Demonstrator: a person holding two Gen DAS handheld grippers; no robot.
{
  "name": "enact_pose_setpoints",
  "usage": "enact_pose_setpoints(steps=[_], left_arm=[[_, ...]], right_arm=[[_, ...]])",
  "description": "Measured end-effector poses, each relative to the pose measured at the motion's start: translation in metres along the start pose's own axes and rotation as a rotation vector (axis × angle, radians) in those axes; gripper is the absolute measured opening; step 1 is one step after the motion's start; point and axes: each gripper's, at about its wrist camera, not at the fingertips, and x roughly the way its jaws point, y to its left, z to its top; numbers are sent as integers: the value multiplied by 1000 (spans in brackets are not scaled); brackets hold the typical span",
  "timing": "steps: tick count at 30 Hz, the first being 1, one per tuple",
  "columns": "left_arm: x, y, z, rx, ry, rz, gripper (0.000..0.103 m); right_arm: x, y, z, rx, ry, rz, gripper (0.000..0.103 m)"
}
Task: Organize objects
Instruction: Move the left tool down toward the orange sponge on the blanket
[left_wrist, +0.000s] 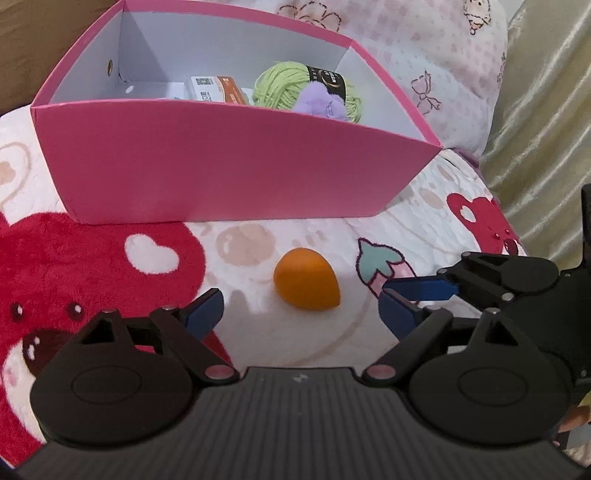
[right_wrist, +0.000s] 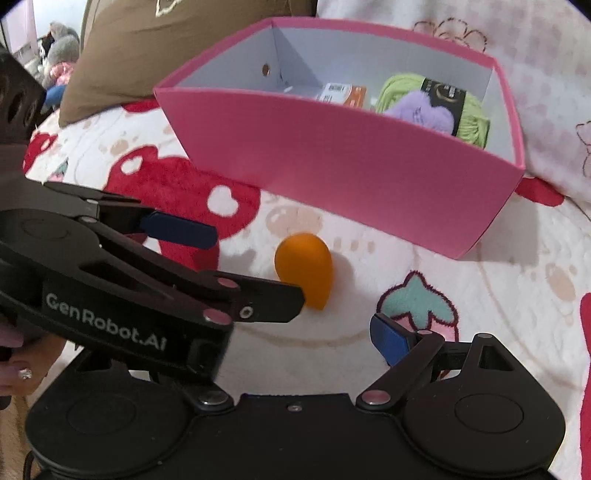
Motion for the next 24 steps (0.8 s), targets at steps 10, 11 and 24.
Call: enact_pose_setpoints(steps=[10,11,24], left_arm=[[8,9,3,-5,-57,-21,69],[8,10,4,-13,-62,-28,66],[17,17,3,-37,-79,-52,44]], right_arm=[[27,-4,5,17,-6,-45,90],[28,-5,5,22,-10,-49,90],[36,-12,12,39,-1,-77,65]])
